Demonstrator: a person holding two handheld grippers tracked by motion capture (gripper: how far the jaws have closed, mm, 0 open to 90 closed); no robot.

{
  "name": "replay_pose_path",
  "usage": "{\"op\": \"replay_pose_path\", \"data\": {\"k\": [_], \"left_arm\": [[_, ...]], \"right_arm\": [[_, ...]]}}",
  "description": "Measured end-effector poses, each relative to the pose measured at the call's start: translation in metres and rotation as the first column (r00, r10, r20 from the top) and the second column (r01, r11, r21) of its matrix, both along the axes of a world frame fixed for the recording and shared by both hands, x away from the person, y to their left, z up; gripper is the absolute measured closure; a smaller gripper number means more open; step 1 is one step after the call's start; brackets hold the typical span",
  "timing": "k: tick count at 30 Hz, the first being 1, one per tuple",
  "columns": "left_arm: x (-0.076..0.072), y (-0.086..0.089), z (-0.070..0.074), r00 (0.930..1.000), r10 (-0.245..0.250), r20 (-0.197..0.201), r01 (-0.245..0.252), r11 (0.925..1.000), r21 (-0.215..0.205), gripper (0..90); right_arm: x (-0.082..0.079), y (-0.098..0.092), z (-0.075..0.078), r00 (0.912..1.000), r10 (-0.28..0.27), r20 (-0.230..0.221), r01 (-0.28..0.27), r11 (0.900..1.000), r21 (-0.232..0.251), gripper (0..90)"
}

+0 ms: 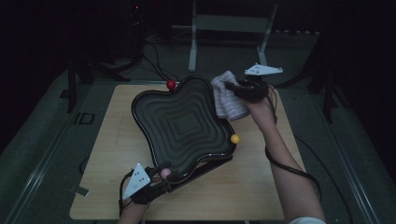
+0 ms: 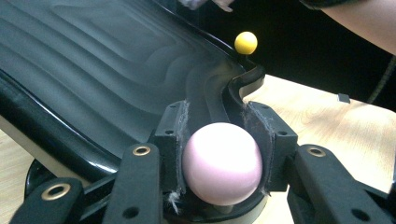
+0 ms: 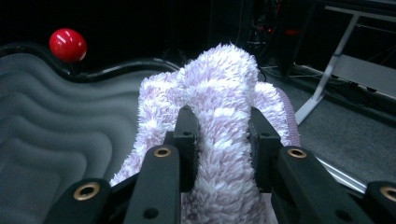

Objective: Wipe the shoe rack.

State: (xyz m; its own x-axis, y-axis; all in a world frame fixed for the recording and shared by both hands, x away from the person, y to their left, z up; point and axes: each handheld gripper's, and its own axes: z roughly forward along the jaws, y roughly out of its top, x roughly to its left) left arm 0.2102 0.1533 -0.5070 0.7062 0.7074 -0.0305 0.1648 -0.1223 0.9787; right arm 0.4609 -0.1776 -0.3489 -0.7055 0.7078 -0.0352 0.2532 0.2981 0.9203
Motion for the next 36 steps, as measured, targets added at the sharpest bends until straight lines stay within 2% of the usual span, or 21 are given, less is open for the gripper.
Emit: {"op": "replay_pose_path", "data": {"k": [6,9,14,16,17,19,23,27,32,36], "left_arm": [[0.000,0.000,0.000,1.0000,-0.001,-0.002,0.001,1.0000,-0.008,59.8],[0.000,0.000,0.000,1.0000,-0.002,-0.003,0.002,1.0000,-0.008,59.7],[0.000,0.000,-0.001,1.0000,-0.004,-0.004,0.004,0.9999,-0.013,59.8],[0.000,0.000,0.000,1.0000,-0.004,-0.002,0.004,0.9999,-0.011,59.8],[0.000,0.000,0.000,1.0000,-0.004,-0.002,0.004,0.9999,-0.011,59.8],[0.000,0.000,-0.001,1.0000,-0.004,-0.001,0.004,0.9999,-0.012,59.8],[0.000,0.000,0.000,1.0000,-0.003,-0.001,0.003,0.9999,-0.011,59.8],[0.000,0.000,0.000,1.0000,-0.001,-0.001,0.001,0.9999,-0.011,59.8],[0.000,0.000,0.000,1.0000,-0.001,-0.001,0.001,0.9999,-0.014,59.8],[0.000,0.000,0.000,1.0000,0.000,-0.002,0.000,0.9999,-0.015,59.8]], "right_arm": [[0.020,0.032,0.004,0.9991,0.032,-0.026,-0.033,0.999,-0.022,70.6],[0.029,0.045,0.003,0.9988,0.033,-0.035,-0.034,0.998,-0.049,70.6],[0.042,0.060,-0.008,0.9976,0.019,-0.067,-0.026,0.995,-0.100,70.4],[0.047,0.062,-0.015,0.9964,-0.011,-0.084,0.000,0.992,-0.127,70.0],[0.048,0.061,-0.018,0.9957,-0.016,-0.092,0.005,0.993,-0.119,69.6],[0.047,0.059,-0.020,0.9943,-0.024,-0.104,0.012,0.993,-0.114,69.5],[0.041,0.057,-0.023,0.9948,-0.025,-0.098,0.009,0.987,-0.158,69.4],[0.036,0.051,-0.028,0.9938,-0.010,-0.111,-0.007,0.988,-0.155,69.3],[0.024,0.046,-0.034,0.9952,-0.001,-0.098,-0.016,0.984,-0.176,69.2],[0.014,0.040,-0.041,0.9961,0.017,-0.086,-0.031,0.985,-0.171,69.3]]}}
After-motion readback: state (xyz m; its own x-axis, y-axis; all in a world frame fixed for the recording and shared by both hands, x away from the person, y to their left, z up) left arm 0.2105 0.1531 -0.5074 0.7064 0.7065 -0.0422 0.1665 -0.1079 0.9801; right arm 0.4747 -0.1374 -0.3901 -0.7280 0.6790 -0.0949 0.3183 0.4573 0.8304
